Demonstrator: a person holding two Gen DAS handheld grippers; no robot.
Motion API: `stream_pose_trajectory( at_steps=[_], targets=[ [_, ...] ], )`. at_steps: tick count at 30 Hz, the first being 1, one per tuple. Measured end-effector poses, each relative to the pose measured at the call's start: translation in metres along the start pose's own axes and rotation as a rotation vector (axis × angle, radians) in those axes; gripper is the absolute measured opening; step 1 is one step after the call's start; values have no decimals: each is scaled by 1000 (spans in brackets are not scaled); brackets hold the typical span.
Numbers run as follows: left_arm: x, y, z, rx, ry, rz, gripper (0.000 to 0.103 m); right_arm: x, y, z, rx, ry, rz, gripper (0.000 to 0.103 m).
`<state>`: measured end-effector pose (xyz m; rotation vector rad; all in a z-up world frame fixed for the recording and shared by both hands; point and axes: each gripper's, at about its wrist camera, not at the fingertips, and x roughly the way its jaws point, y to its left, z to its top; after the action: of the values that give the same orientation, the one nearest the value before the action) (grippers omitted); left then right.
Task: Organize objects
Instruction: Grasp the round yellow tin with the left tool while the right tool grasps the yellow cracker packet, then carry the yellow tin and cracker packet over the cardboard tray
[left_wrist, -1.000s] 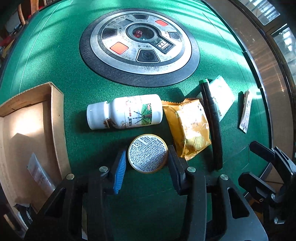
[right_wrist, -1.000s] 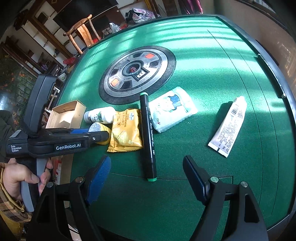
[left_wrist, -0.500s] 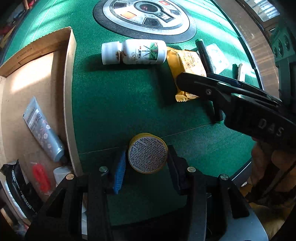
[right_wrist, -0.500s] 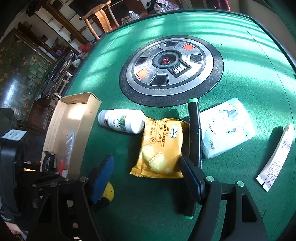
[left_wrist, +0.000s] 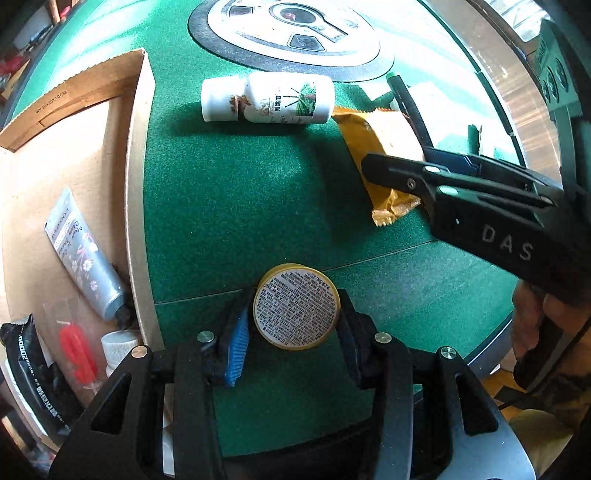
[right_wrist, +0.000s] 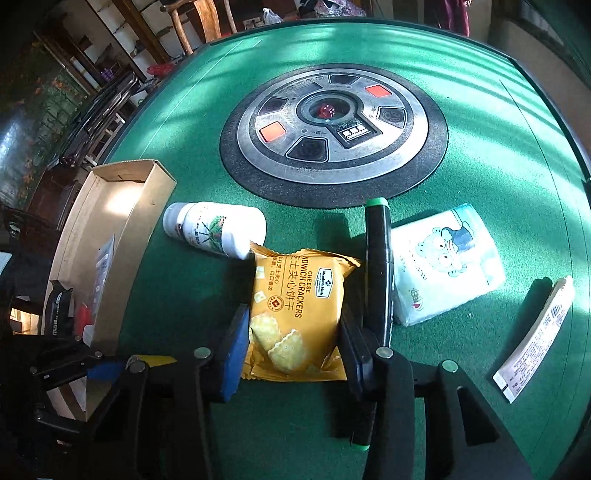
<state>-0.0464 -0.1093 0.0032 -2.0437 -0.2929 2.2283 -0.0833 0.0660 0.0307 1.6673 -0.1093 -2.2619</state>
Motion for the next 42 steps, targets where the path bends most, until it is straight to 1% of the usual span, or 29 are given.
stream_pose_trajectory(
  at_steps=[4,5,8,17,23,30,42],
  targets=[
    [-1,0,-4,6,-3,-5,42,-14,4,-20,3,-3,44,45],
    [-4,9,-7,6,-3,-7,42,-17,4,-24,5,-5,53,45],
    [-6,7,-7,17,0,-8,42,-26,7,-30,3,-19,56,45],
    [-2,-12,-1,57,1,7,40,-34,-4,-34,44,-44,46,45],
    [-1,-17,2,57,2,8,40,-35,-6,-35,48,-46,47,45],
    [-5,-17,2,56,-5,6,40,-36,-2,-34,39,-46,50,45],
    [-20,-9,0,43,-40,1,40,-39,2,-31,37,-57,59,45]
  ],
)
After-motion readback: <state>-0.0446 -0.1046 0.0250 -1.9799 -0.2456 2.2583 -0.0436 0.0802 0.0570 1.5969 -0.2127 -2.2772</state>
